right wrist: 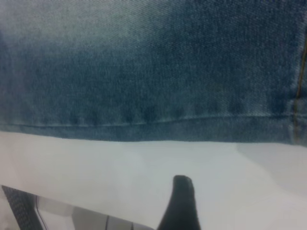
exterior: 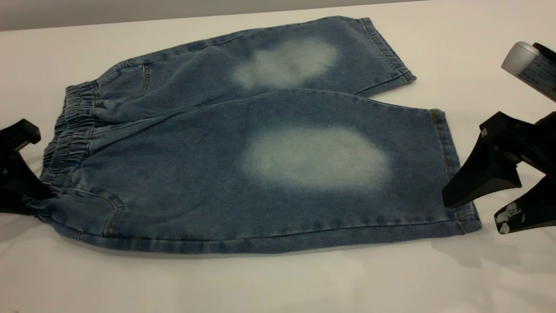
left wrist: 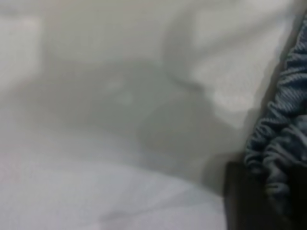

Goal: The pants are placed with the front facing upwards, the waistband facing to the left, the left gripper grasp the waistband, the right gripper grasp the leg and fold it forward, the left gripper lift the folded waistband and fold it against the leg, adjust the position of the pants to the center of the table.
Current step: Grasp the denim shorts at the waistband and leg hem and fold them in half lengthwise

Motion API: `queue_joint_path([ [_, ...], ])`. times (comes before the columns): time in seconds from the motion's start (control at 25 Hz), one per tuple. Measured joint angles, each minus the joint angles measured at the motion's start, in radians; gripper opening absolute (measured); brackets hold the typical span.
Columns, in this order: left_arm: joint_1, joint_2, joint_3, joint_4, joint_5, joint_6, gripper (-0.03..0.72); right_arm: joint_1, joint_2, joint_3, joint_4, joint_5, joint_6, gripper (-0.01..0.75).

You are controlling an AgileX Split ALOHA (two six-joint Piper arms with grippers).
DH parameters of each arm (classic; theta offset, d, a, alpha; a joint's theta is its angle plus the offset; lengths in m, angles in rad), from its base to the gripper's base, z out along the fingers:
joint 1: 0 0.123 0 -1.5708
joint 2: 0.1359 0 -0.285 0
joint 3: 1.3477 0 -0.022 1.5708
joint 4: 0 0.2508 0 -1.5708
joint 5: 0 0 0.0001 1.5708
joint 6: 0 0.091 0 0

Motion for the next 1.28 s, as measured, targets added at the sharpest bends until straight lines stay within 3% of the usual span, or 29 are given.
queue_joint_path([
  [0.08, 0.0, 0.0, 0.0, 0.0, 0.0, -0.001, 0.104, 0.0, 0.0, 0.0, 0.001, 0.0, 0.0, 0.525],
  [0.6, 0.0, -0.103, 0.0, 0.005, 0.053, -0.004, 0.104, -0.002, 0.026, -0.002, 0.012, -0.036, 0.074, 0.525],
  [1.28, 0.0, -0.128, 0.0, 0.004, 0.088, -0.004, 0.104, -0.002, 0.163, -0.051, 0.095, -0.018, -0.009, 0.525],
])
